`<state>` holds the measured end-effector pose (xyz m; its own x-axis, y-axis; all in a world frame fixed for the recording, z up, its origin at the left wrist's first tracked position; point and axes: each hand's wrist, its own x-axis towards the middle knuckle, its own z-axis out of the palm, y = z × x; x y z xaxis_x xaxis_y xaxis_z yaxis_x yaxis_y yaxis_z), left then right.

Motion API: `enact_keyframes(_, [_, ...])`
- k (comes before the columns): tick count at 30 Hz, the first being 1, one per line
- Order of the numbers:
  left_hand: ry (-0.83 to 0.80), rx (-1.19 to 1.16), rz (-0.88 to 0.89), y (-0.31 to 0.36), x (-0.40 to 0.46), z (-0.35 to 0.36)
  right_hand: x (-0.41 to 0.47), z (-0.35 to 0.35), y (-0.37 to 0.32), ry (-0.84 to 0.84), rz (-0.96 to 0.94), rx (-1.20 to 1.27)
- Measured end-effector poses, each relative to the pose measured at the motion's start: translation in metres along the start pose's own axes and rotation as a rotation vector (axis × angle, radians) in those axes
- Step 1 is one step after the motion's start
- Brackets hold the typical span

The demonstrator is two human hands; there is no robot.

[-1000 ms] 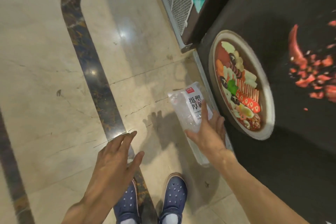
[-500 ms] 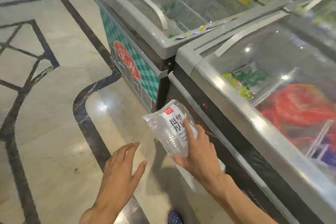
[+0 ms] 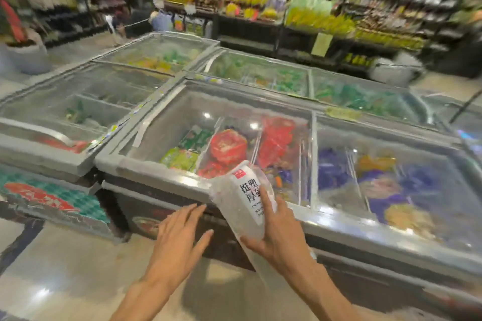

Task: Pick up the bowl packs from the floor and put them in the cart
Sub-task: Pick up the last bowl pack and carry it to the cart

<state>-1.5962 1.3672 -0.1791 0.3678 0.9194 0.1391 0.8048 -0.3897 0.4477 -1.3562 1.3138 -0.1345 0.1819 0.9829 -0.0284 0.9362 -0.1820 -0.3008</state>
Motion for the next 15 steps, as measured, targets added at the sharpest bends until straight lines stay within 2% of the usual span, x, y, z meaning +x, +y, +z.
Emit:
enact_keyframes(7, [-0.043,-0.083,0.416,0.212,0.007,0.066,-0.158,-0.099,0.180,0.245,0.437,0.023])
enact_keyframes(15, [-0.237,-0.128,0.723,0.477,-0.087,0.150,-0.383,-0.167,0.351,0.399,0.892,0.035])
